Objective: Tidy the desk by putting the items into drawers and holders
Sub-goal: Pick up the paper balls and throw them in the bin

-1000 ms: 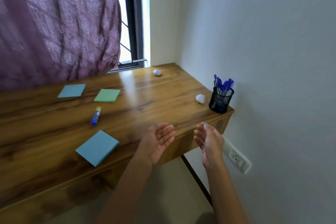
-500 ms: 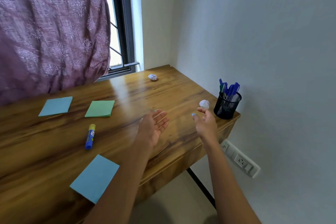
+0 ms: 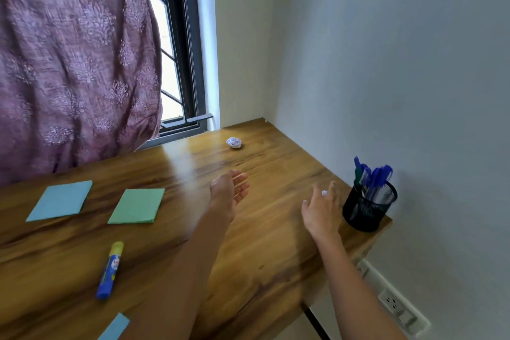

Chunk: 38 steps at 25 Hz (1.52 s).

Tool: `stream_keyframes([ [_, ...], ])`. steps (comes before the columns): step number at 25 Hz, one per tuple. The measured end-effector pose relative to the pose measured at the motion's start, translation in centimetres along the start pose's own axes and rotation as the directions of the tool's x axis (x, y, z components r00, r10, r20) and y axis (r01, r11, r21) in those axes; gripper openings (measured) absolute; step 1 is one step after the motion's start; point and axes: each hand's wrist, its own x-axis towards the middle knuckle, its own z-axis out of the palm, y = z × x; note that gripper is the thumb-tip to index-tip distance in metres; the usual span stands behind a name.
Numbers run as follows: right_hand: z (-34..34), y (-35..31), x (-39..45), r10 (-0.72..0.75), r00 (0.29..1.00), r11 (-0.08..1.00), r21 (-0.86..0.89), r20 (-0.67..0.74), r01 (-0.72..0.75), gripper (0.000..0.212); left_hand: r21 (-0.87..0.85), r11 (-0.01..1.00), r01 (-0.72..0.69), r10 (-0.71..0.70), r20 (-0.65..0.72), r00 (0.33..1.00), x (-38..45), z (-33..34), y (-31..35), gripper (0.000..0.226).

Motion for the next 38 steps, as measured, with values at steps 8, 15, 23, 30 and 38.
stream_keyframes([
  [8, 0.4, -2.5, 7.8, -0.159, 0.987, 0.843, 0.523, 0.028, 0.121, 0.027, 0.684, 0.677, -0.273, 0.444, -0.083, 0.892, 13.0, 4.4, 0.9, 0.018],
  [15, 1.0, -4.1, 11.3, -0.207, 0.970, 0.663, 0.747, 0.130, 0.042, 0.021, 0.967, -0.154, -0.202, 0.530, 0.254, 0.810, 23.1, 6.3, -0.1, 0.059],
  [23, 0.9, -6.2, 11.8, -0.121, 0.934, 0.277, 0.915, 0.337, -0.294, 0.017, 0.830, 0.455, -0.323, 0.566, 0.011, 0.825, 22.7, 6.4, 1.3, 0.027],
  [30, -1.7, -7.5, 9.1, -0.120, 0.803, -0.273, 0.758, 0.584, -0.592, 0.013, -0.372, 0.909, 0.187, -0.172, 0.075, 0.982, 14.2, 6.9, 1.6, 0.030],
  [38, -5.0, -4.3, 0.5, 0.048, 0.805, -0.494, 0.714, 0.592, -0.496, 0.033, -0.450, 0.850, 0.273, -0.180, 0.239, 0.954, 2.4, 5.5, -2.2, 0.025],
])
